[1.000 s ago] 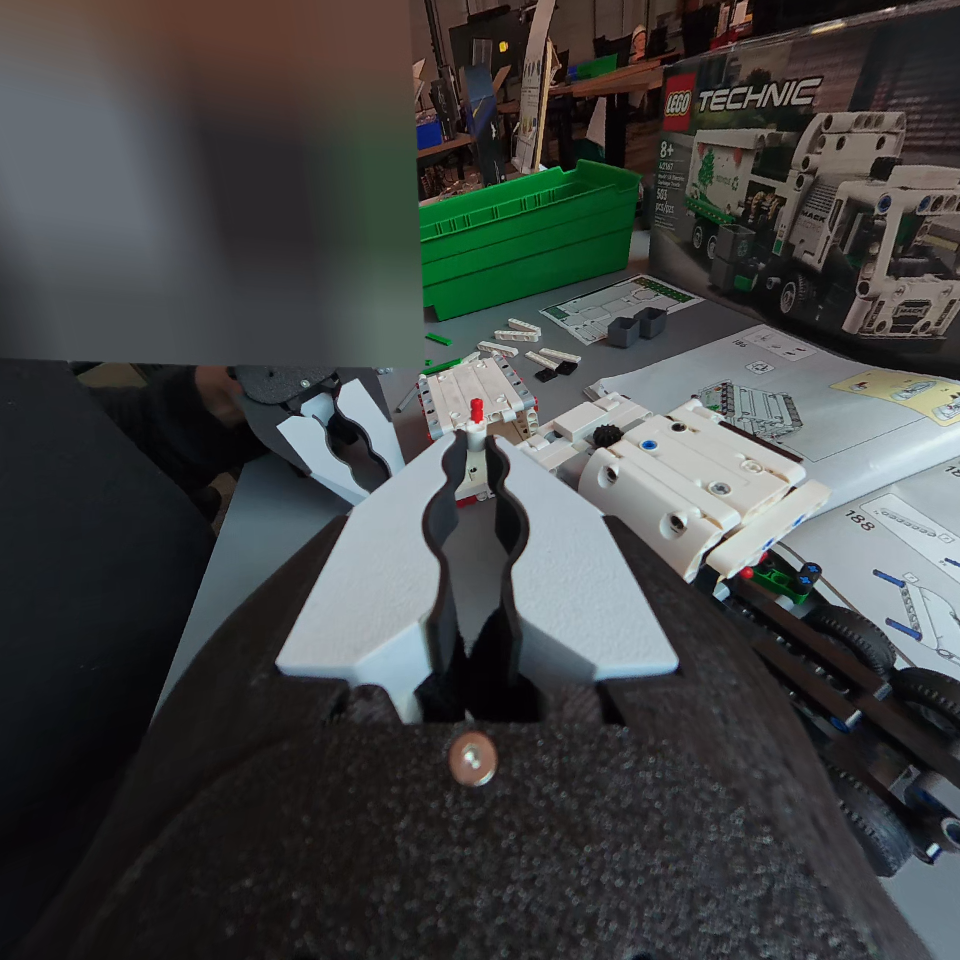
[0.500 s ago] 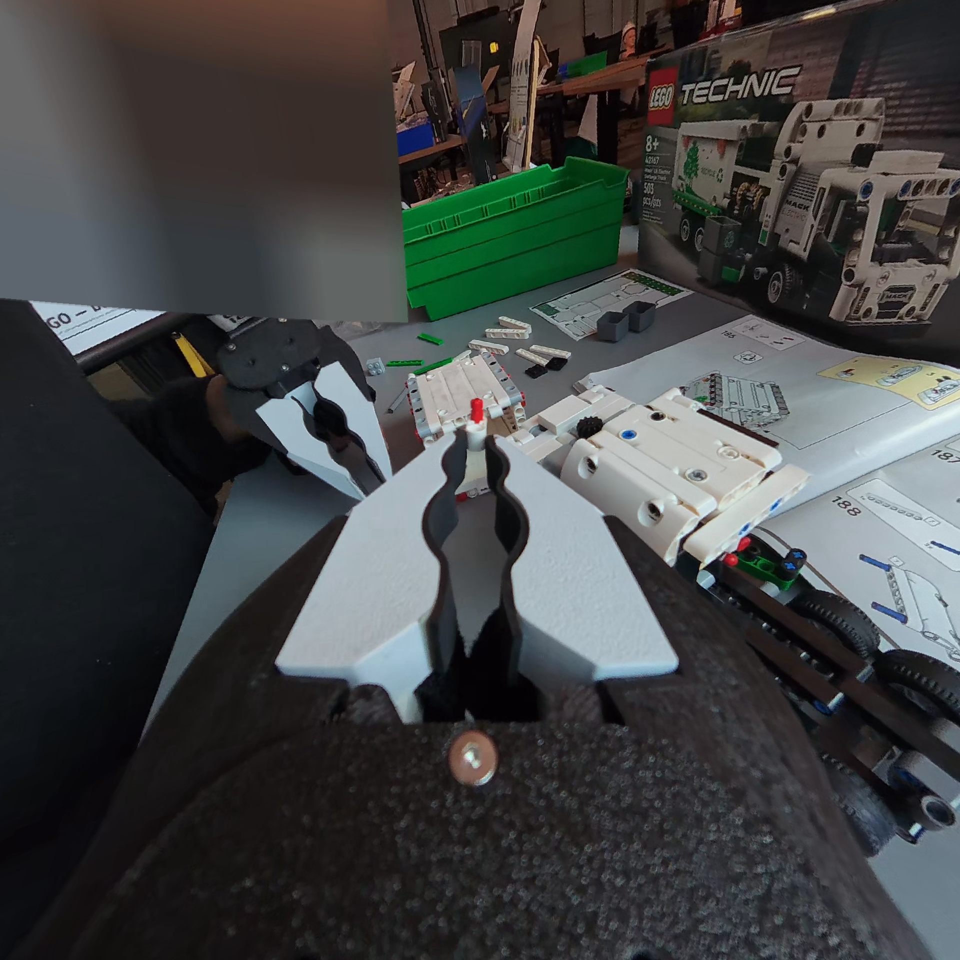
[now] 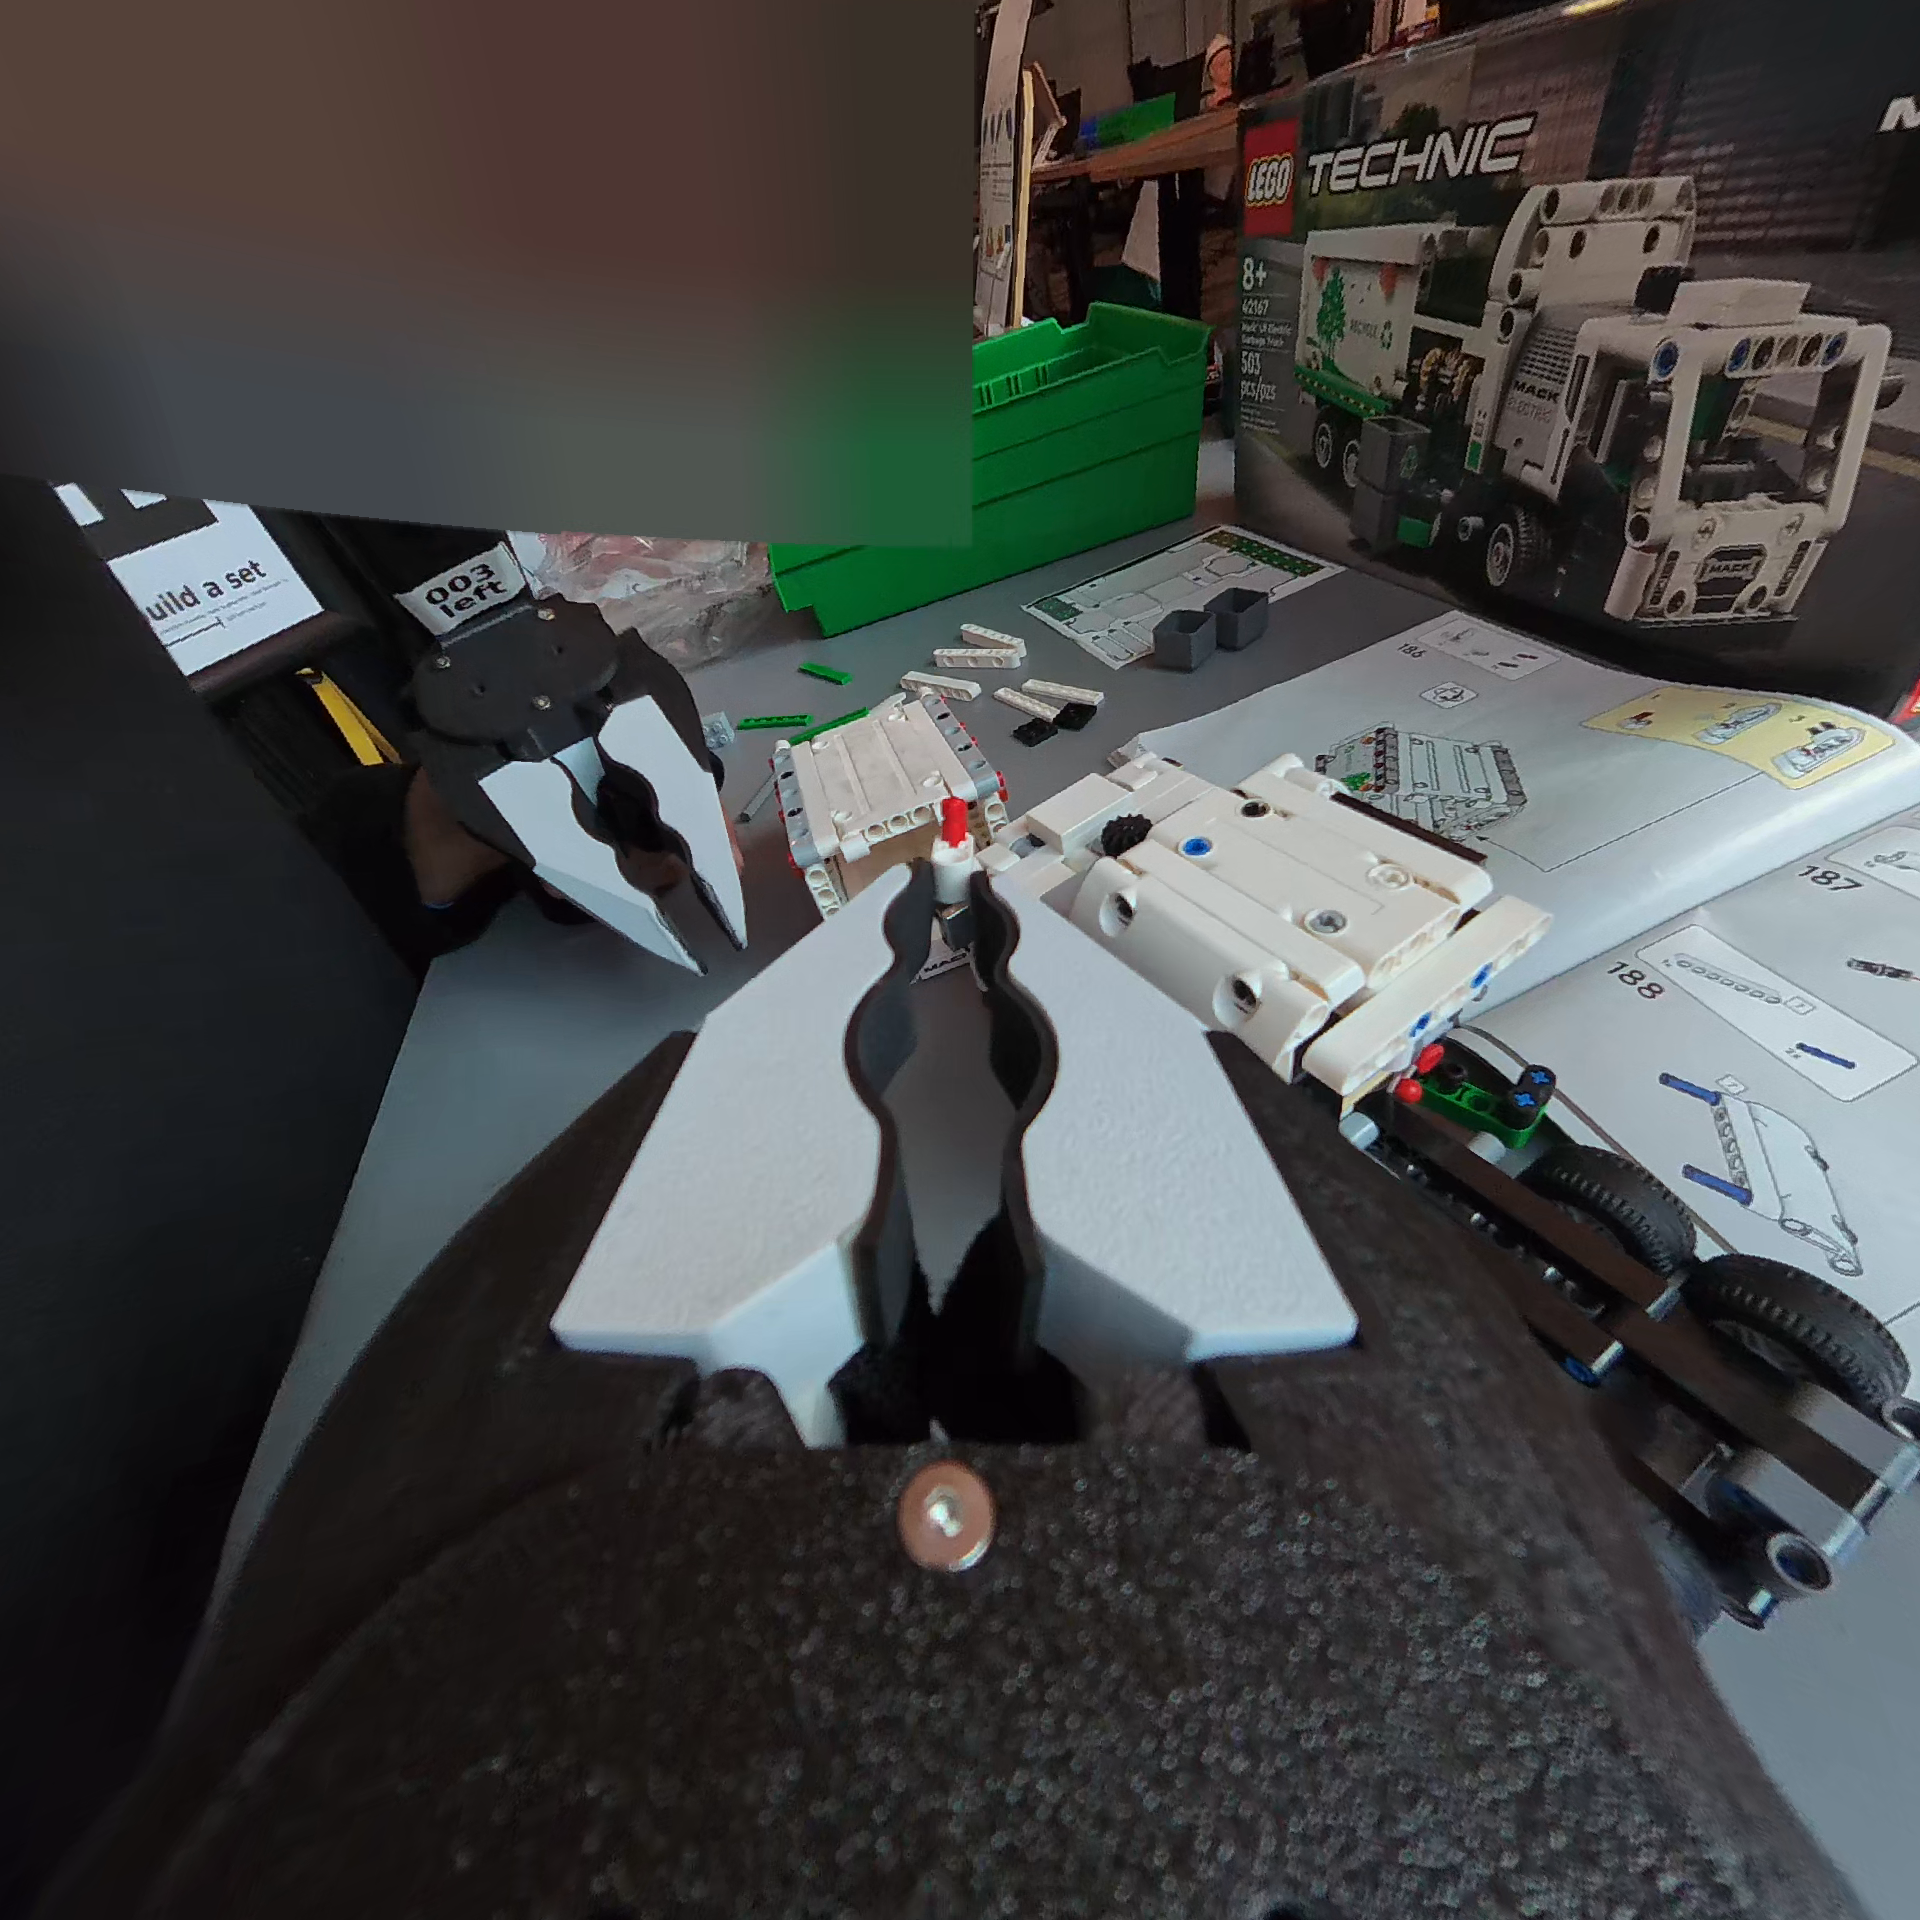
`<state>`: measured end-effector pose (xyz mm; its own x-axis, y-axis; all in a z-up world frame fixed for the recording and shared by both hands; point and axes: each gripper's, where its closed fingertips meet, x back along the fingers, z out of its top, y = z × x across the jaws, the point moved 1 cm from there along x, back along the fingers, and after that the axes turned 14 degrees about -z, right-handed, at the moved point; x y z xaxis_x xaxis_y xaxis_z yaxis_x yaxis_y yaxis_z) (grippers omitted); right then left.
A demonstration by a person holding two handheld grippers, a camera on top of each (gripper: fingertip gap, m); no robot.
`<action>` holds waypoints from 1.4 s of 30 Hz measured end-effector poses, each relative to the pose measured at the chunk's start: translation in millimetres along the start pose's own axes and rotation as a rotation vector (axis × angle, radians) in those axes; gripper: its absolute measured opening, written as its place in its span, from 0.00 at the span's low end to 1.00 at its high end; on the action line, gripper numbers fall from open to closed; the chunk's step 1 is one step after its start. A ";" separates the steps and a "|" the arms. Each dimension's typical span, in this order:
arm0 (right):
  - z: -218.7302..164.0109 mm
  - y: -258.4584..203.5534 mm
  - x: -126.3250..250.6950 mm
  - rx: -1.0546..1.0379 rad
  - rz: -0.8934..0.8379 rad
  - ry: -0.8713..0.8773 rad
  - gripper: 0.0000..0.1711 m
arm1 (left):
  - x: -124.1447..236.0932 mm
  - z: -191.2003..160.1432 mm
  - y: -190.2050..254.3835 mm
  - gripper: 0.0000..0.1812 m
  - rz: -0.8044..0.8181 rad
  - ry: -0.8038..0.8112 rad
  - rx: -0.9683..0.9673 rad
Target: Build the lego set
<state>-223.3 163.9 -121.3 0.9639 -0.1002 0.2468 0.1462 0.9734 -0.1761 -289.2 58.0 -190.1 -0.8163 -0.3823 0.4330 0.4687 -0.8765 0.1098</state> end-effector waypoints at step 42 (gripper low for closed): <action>-1.8 -22.8 -3.1 0.090 0.019 -0.015 0.03 | 0.9 -1.2 1.5 0.07 0.050 -0.029 -0.100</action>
<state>-229.2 141.6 -119.8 0.9629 -0.0787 0.2582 0.1064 0.9898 -0.0948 -289.6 56.0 -190.7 -0.7819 -0.4191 0.4616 0.4717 -0.8817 -0.0015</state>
